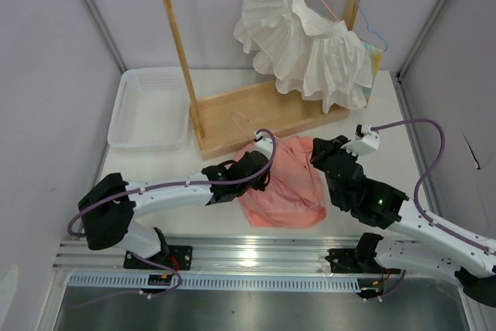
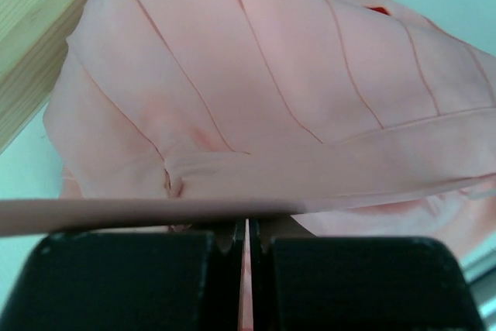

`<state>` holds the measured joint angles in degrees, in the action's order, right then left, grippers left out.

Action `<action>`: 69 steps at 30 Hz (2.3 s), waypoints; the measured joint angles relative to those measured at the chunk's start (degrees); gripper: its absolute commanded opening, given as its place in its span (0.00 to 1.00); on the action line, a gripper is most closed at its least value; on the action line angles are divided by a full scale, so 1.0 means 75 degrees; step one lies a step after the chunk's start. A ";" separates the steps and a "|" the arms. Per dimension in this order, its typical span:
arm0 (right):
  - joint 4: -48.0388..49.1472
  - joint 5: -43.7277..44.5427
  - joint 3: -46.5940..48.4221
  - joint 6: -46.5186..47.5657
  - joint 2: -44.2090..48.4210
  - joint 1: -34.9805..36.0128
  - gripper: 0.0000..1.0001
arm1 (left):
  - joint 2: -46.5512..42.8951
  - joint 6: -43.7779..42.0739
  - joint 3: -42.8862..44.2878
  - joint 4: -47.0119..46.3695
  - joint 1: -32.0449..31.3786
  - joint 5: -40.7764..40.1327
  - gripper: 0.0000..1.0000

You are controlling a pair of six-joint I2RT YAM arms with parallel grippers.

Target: Place the skirt on the hanger

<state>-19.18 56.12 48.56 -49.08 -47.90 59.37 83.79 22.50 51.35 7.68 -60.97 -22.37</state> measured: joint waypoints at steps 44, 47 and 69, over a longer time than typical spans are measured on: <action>-0.0632 -0.1731 -0.0807 0.1040 0.0256 -0.0449 0.00 | -0.2273 0.7015 -0.4380 -0.4319 0.4587 0.5275 0.00; -0.0659 -0.1818 -0.0807 0.1043 0.0254 -0.0449 0.00 | -0.2092 0.7289 -0.4345 -0.4208 0.4689 0.4928 0.00; -0.0708 -0.2288 -0.0845 0.1043 -0.0449 -0.0449 0.00 | -0.1291 0.6391 -0.2964 -0.2124 0.4704 0.4060 0.00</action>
<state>-24.49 38.96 42.22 -41.25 -51.27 56.01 74.11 70.43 29.12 -8.25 -25.69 8.08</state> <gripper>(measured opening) 0.047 0.004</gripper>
